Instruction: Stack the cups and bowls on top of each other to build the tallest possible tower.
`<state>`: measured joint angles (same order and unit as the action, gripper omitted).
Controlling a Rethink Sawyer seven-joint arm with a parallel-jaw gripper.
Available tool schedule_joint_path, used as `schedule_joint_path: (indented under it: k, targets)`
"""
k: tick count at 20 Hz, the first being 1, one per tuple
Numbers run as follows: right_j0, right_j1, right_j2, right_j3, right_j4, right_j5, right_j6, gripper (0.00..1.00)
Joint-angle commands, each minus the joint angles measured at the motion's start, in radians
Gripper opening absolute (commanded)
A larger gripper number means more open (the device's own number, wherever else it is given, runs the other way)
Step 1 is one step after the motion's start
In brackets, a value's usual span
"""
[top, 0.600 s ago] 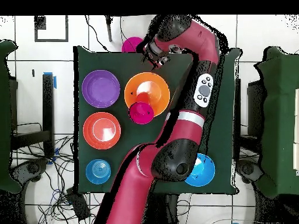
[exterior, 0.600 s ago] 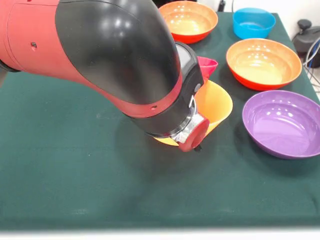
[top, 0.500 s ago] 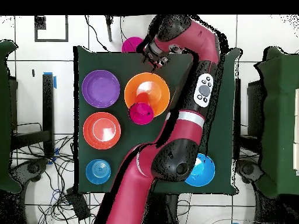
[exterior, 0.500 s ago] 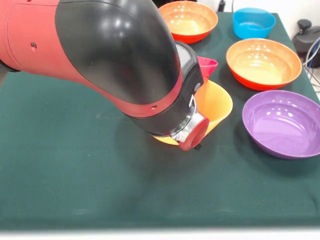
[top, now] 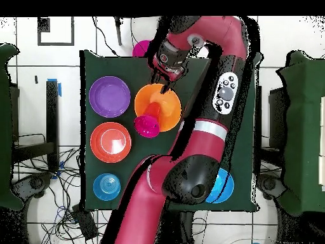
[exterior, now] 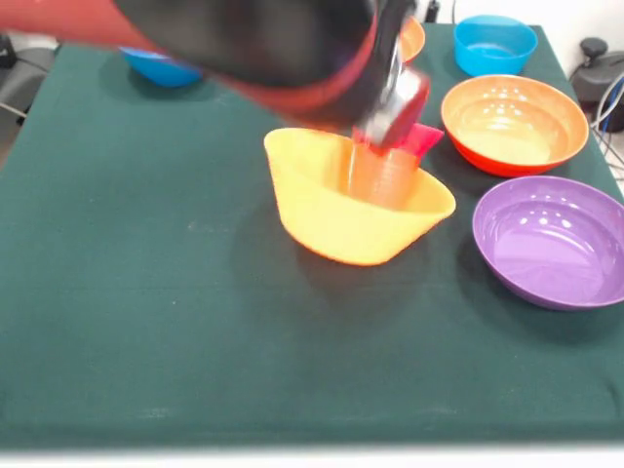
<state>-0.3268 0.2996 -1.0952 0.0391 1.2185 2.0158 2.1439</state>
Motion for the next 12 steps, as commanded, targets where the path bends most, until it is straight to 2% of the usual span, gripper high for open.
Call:
schedule_joint_path:
  k: [1, 3, 6, 9, 10, 12]
  targets:
    - [-0.003, -0.079, -0.018, 0.015, 0.029, 0.236, -0.121, 1.00]
    - [-0.011, -0.068, -0.043, 0.007, 0.045, 0.216, -0.133, 1.00]
    - [0.009, -0.077, 0.003, 0.026, -0.001, 0.193, -0.124, 1.00]
    - [0.027, -0.084, 0.050, 0.043, -0.069, 0.102, -0.142, 1.00]
    - [0.036, -0.093, 0.076, 0.050, -0.136, -0.014, -0.163, 1.00]
    - [0.031, -0.095, 0.099, 0.011, -0.275, -0.313, -0.208, 1.00]
